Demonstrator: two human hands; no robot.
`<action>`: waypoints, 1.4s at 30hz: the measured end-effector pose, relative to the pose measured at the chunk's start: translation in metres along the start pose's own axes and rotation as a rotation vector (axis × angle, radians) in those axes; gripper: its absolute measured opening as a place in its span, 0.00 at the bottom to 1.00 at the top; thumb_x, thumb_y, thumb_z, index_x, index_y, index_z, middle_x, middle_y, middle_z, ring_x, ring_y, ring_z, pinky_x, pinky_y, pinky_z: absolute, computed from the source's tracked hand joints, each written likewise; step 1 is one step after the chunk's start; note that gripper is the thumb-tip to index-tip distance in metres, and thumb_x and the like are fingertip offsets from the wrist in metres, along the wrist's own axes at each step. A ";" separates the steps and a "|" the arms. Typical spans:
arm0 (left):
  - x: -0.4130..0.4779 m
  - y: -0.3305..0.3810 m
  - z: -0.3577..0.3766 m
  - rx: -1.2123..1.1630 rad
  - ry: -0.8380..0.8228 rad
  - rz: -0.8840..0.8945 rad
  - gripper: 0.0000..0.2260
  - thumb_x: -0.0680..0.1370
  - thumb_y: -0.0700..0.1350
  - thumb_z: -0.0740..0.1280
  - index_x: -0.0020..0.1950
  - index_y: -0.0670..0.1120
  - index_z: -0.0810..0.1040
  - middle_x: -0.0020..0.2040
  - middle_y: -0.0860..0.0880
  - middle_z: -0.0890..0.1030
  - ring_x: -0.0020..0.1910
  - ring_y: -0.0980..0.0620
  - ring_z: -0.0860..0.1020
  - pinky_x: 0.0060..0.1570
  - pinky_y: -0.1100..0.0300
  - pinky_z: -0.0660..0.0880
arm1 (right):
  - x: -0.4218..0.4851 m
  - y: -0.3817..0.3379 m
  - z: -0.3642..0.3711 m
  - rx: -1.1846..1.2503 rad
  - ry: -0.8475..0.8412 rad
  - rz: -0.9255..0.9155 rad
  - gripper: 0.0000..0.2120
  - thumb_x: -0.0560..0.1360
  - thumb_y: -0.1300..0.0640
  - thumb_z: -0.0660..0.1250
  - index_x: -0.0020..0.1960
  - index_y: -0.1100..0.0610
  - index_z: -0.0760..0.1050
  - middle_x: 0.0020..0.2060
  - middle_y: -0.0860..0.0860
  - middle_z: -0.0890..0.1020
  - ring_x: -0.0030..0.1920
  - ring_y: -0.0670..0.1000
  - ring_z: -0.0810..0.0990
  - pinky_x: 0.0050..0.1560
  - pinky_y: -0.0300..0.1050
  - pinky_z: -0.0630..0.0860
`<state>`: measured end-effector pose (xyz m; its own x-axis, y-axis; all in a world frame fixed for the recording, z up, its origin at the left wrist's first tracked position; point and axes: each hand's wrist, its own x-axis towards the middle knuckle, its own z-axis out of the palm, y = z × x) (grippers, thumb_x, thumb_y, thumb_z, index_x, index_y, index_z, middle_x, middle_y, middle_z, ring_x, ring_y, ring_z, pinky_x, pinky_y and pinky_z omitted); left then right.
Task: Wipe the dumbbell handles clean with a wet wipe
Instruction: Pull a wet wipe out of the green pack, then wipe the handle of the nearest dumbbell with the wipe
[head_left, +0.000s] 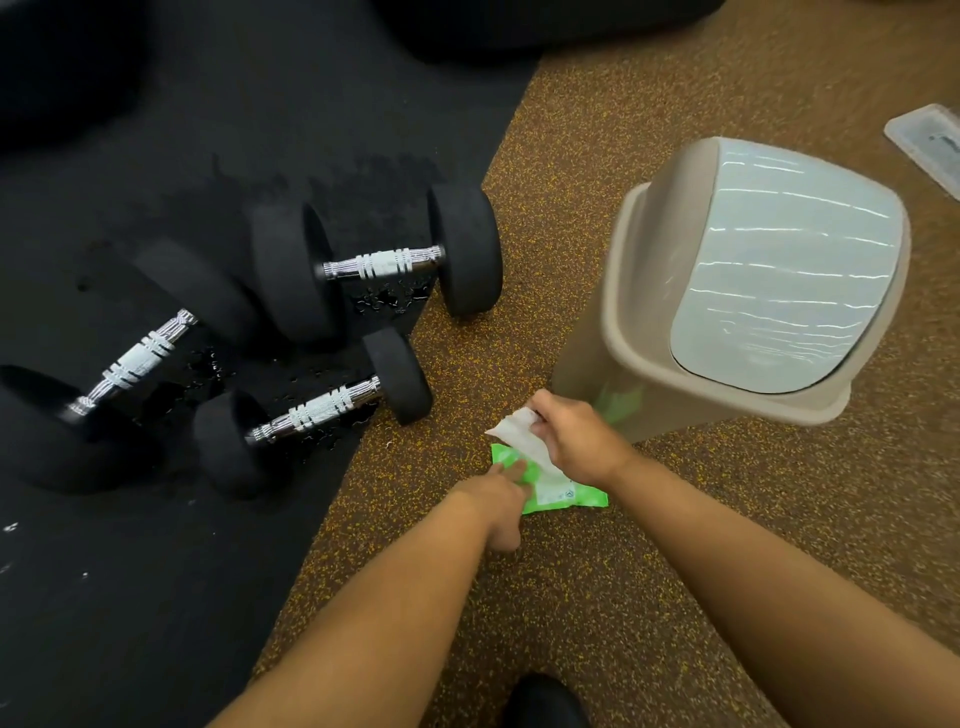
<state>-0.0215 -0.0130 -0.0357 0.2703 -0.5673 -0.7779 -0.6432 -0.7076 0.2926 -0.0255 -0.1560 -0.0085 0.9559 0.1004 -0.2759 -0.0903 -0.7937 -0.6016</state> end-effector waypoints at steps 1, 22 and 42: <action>-0.001 0.000 -0.001 -0.003 0.010 0.011 0.34 0.75 0.42 0.63 0.78 0.48 0.52 0.79 0.50 0.42 0.78 0.45 0.48 0.73 0.45 0.60 | 0.001 -0.003 -0.002 0.004 0.010 0.009 0.08 0.75 0.64 0.62 0.42 0.55 0.66 0.36 0.47 0.72 0.39 0.54 0.70 0.40 0.46 0.67; -0.059 -0.053 -0.028 -1.125 0.837 -0.109 0.17 0.73 0.53 0.69 0.60 0.50 0.78 0.49 0.52 0.83 0.49 0.52 0.81 0.49 0.58 0.77 | 0.030 -0.073 -0.007 0.155 0.111 -0.056 0.15 0.74 0.58 0.68 0.35 0.47 0.65 0.30 0.44 0.71 0.32 0.42 0.68 0.31 0.33 0.64; -0.171 -0.131 -0.025 -1.515 1.080 -0.078 0.09 0.76 0.36 0.68 0.56 0.39 0.78 0.49 0.43 0.82 0.50 0.46 0.81 0.50 0.50 0.80 | 0.068 -0.184 0.021 0.397 0.109 -0.190 0.03 0.72 0.58 0.70 0.43 0.52 0.78 0.34 0.44 0.78 0.36 0.43 0.76 0.39 0.39 0.71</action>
<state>0.0343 0.1668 0.0728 0.9356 -0.0781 -0.3444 0.3338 -0.1222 0.9347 0.0508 0.0092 0.0678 0.9878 0.1413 -0.0655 0.0093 -0.4734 -0.8808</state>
